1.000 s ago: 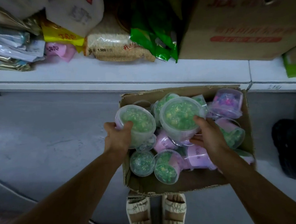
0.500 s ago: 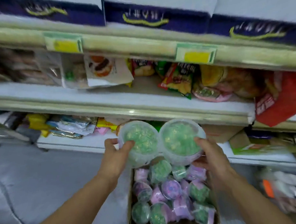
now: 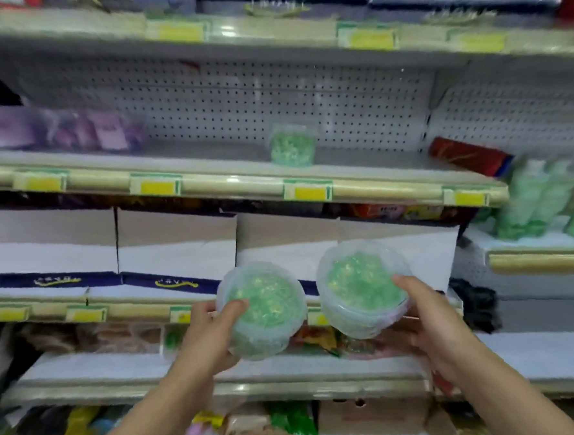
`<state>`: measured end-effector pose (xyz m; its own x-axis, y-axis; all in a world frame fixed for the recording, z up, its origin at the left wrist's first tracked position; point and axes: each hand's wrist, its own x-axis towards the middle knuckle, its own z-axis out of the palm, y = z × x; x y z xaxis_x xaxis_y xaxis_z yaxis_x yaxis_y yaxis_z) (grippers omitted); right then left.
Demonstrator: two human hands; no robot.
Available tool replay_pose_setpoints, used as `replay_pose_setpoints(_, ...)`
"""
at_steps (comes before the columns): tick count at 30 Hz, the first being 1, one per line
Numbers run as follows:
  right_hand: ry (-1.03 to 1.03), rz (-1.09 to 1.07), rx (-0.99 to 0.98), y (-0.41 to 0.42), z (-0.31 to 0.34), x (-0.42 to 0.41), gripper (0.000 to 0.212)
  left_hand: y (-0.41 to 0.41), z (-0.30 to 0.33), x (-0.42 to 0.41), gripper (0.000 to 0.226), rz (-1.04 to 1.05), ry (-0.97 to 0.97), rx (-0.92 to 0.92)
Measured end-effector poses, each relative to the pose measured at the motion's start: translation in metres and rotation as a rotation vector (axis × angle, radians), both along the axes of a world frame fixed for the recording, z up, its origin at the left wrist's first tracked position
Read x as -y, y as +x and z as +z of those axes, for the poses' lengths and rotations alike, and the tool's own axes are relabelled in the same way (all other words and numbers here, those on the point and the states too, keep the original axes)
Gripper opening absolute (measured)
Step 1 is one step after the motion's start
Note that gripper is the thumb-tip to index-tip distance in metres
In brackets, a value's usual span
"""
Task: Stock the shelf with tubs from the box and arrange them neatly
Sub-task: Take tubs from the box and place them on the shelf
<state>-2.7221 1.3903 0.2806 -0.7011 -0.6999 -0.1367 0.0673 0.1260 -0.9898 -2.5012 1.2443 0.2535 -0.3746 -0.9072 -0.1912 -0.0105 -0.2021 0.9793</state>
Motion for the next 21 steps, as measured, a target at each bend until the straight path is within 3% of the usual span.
replay_pose_setpoints(3,-0.065,-0.024,-0.021,-0.003,0.042,-0.001,0.025,0.0,0.042,0.007,0.033,-0.023,-0.043,-0.023)
replay_pose_setpoints(11,-0.074,-0.109,-0.022,-0.031,0.117,0.018,0.028,-0.037,0.118,0.028,0.04,-0.106,-0.079,-0.036)
replay_pose_setpoints(15,-0.091,-0.139,-0.028,-0.059,0.144,0.029,0.028,-0.078,0.148,0.042,0.049,-0.152,-0.106,-0.014)
replay_pose_setpoints(21,-0.096,-0.212,-0.101,-0.124,0.176,0.046,0.025,-0.167,0.196,0.058,0.046,-0.16,-0.091,-0.016)
